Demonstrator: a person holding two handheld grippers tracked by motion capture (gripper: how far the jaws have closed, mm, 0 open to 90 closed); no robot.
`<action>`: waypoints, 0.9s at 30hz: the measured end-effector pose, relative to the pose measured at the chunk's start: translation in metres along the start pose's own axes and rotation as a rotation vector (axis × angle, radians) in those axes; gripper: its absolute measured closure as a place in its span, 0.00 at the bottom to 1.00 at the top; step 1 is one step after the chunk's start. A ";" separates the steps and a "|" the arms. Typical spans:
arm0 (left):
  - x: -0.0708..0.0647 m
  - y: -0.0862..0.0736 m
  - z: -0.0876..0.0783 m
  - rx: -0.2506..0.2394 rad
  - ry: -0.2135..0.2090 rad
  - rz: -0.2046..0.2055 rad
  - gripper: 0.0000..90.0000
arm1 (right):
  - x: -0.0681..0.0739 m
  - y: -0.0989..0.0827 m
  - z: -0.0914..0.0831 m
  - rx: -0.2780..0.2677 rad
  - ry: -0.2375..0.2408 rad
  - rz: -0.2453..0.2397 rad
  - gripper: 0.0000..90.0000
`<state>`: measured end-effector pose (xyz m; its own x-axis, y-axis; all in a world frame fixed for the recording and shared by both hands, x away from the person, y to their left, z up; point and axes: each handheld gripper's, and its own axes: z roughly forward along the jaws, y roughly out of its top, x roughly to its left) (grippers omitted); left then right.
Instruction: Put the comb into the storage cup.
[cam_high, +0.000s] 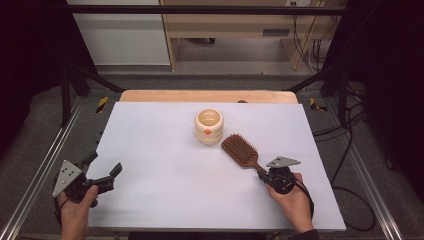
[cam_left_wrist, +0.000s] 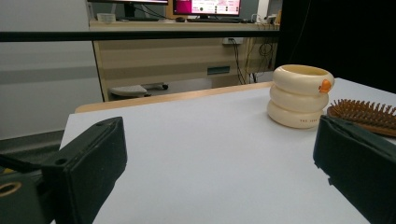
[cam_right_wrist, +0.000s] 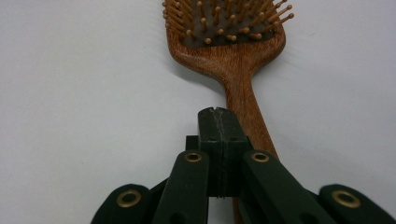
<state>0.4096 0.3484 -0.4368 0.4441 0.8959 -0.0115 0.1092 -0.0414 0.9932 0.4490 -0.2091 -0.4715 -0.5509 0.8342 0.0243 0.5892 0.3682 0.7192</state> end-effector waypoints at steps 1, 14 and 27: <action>0.000 0.000 0.000 0.001 0.000 0.000 0.03 | 0.000 0.000 0.000 -0.001 -0.003 0.000 1.00; 0.000 0.000 0.001 0.003 0.000 0.003 0.03 | -0.002 0.000 0.000 -0.012 -0.016 0.004 1.00; 0.000 -0.001 0.001 0.011 0.021 0.007 0.04 | 0.008 0.005 -0.005 -0.051 0.048 -0.039 0.99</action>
<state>0.4100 0.3483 -0.4380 0.4257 0.9049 -0.0018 0.1160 -0.0526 0.9919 0.4442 -0.2023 -0.4642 -0.6009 0.7988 0.0280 0.5365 0.3771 0.7549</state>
